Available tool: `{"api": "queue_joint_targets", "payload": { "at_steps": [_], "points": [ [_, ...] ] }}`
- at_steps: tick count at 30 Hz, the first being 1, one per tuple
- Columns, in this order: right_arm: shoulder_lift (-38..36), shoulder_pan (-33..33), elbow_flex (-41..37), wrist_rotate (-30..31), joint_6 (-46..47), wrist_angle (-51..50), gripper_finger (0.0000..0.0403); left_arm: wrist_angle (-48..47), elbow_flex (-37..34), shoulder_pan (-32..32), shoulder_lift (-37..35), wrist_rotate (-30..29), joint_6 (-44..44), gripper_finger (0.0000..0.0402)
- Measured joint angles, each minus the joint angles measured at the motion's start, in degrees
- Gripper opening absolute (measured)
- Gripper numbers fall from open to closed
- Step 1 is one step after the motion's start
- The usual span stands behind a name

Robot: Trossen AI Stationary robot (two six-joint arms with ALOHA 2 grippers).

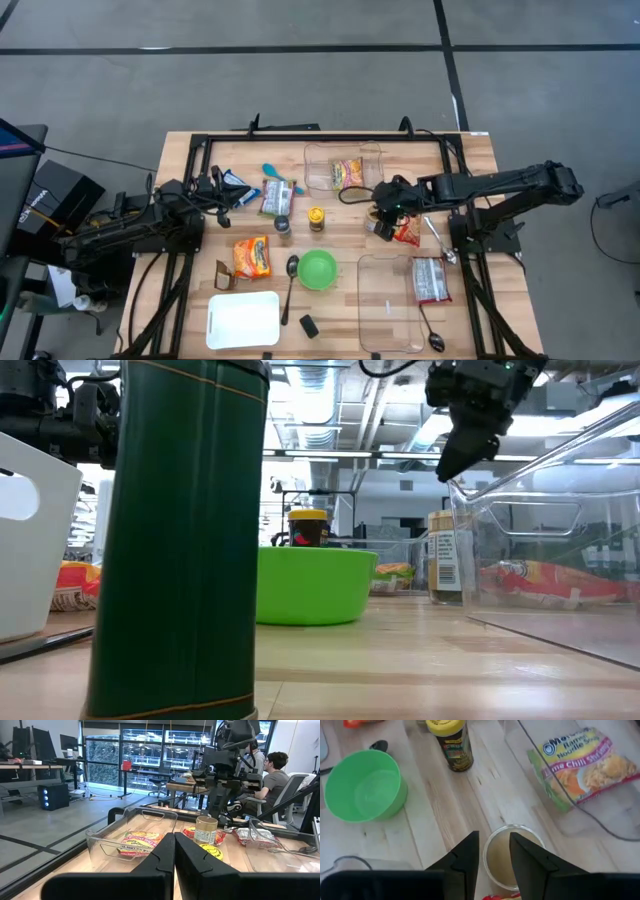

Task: Pick & Place Food Item
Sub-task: Put the gold seasoning into the bottom transparent bin

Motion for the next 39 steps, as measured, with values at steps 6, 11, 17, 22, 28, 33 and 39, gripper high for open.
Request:
{"api": "queue_joint_targets", "payload": {
  "at_steps": [6,11,17,22,28,33,39],
  "points": [
    [0.1,0.0,0.0,0.0,-2.1,-0.4,0.0102,0.0,0.0,0.0,0.0,0.0,0.0,0.0001],
    [0.1,-0.4,0.0,-0.1,-2.0,-0.4,0.0102,0.0,0.0,0.0,0.0,0.0,0.0,0.0001],
    [0.1,-1.0,0.0,-0.1,-1.5,-2.8,0.0106,0.0,0.0,0.0,0.0,0.0,0.0,0.0001],
    [0.1,-1.4,0.0,-0.1,-0.9,-3.1,0.0144,0.0,0.0,0.0,0.0,0.0,0.0,0.0001],
    [0.2,-2.5,0.0,0.0,1.5,-3.1,0.0230,0.0,0.0,0.0,0.0,0.0,0.0,0.0001],
    [0.2,-3.4,0.0,-0.1,1.6,-3.2,0.0278,0.0,0.0,0.0,0.0,0.0,0.0,0.0001],
    [0.2,-4.0,0.0,-0.2,5.9,-3.1,0.0288,0.0,0.0,0.0,0.0,0.0,0.0,0.0001]
  ]
}}
